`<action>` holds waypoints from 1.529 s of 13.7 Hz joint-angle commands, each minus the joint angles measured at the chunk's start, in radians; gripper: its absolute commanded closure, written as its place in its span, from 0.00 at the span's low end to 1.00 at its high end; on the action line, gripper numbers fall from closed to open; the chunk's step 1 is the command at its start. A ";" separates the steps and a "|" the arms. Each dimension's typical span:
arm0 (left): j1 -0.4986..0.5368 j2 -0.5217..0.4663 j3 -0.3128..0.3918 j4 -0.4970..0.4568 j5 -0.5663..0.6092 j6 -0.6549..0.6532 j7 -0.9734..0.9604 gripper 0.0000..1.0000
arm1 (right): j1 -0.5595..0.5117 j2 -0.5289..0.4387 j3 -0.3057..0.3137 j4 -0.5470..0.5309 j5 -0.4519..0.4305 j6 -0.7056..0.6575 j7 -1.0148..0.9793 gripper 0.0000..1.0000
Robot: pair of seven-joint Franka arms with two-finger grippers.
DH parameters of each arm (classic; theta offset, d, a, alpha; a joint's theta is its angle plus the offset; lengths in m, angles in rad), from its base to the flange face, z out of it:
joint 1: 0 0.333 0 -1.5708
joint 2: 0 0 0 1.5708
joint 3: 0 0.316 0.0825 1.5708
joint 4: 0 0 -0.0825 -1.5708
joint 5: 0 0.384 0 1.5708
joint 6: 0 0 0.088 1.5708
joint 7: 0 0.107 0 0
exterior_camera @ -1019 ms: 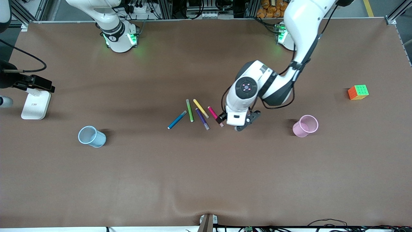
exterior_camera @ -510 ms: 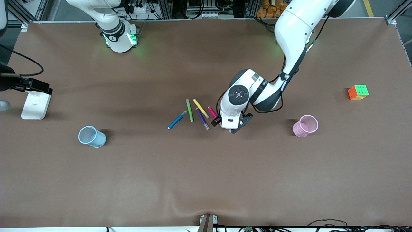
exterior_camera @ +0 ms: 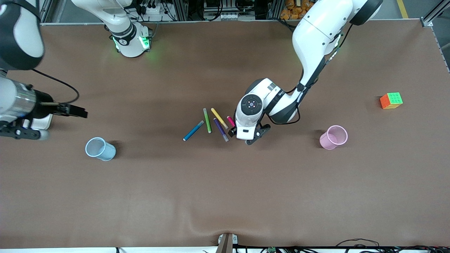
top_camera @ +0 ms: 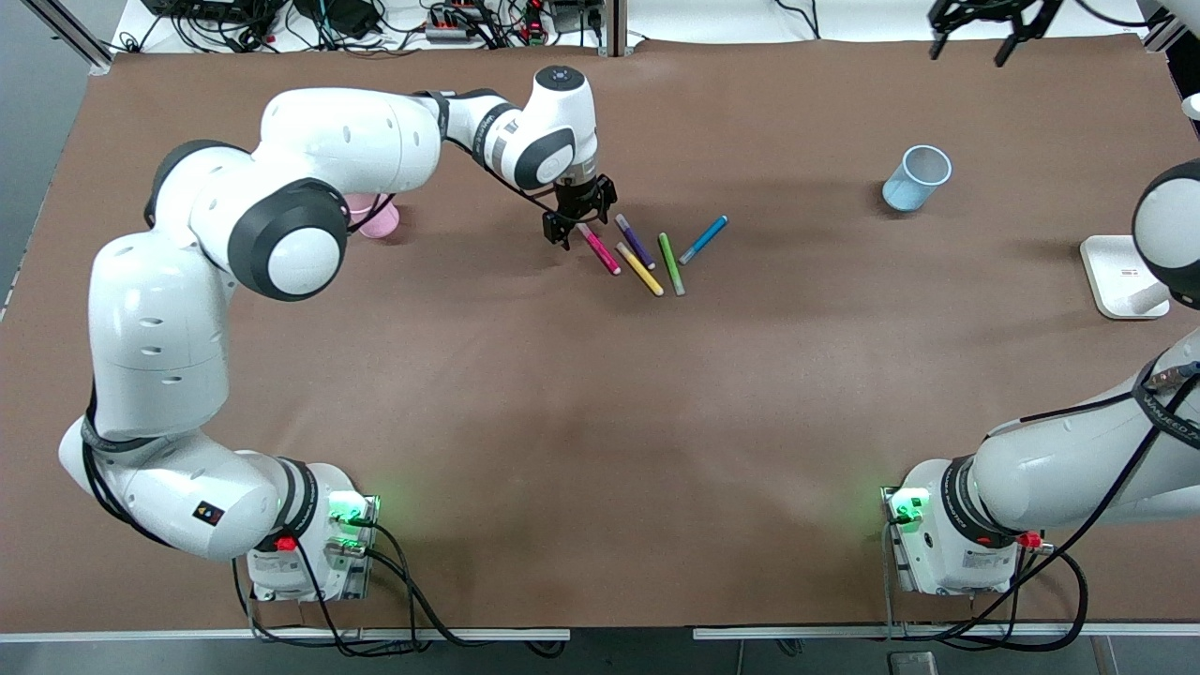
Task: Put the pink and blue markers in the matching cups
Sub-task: 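Lower the left gripper onto the pink marker while the right gripper reaches out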
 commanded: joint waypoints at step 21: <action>-0.062 0.044 0.071 0.043 0.024 0.035 -0.048 0.88 | 0.323 0.271 -0.001 -0.115 0.015 0.422 0.664 0.00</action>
